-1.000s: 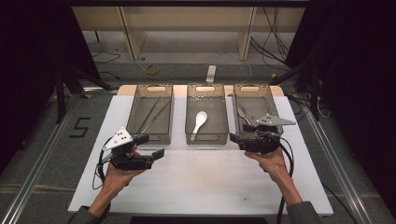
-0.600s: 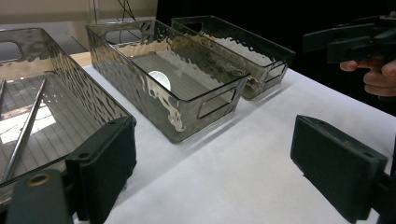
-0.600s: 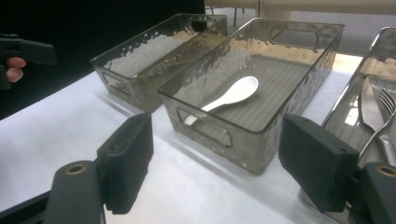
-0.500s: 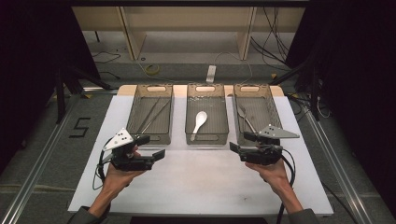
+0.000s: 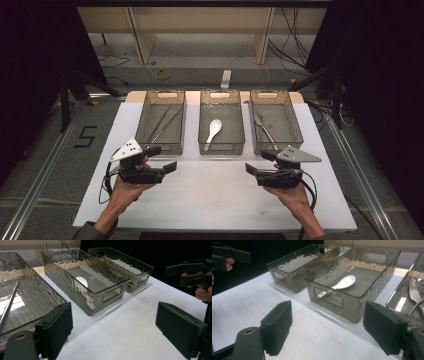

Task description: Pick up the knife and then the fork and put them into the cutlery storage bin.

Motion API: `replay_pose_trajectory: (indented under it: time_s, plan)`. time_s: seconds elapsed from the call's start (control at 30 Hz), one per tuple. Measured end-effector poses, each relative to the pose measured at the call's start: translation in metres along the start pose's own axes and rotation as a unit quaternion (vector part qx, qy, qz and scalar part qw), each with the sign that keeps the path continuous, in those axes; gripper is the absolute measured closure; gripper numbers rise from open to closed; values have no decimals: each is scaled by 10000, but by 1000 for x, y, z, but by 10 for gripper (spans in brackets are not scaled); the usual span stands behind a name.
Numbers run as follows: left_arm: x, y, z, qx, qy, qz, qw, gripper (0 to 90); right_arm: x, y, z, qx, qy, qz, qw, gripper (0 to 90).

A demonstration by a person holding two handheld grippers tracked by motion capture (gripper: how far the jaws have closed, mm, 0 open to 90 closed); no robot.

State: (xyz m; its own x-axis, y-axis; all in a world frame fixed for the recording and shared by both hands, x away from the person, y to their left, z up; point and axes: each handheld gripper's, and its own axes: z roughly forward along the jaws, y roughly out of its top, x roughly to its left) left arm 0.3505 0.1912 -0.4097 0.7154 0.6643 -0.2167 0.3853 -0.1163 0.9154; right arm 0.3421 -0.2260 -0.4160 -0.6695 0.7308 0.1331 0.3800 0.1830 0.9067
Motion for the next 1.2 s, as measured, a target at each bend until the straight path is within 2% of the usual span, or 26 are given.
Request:
replay_pose_trajectory:
  time_s: [0.37,0.8,1.2]
  plan:
    - [-4,-1,0,32,-96,5,9999,135,3,-17,-12,-43,-64,58,10000,224]
    - [-9,-5,-2,169,-125,40,9998,135,7,-30,-15,106,-145,130,9998,187]
    - [-9,-5,0,226,-99,61,9997,135,7,-31,-14,169,-220,84,9996,175]
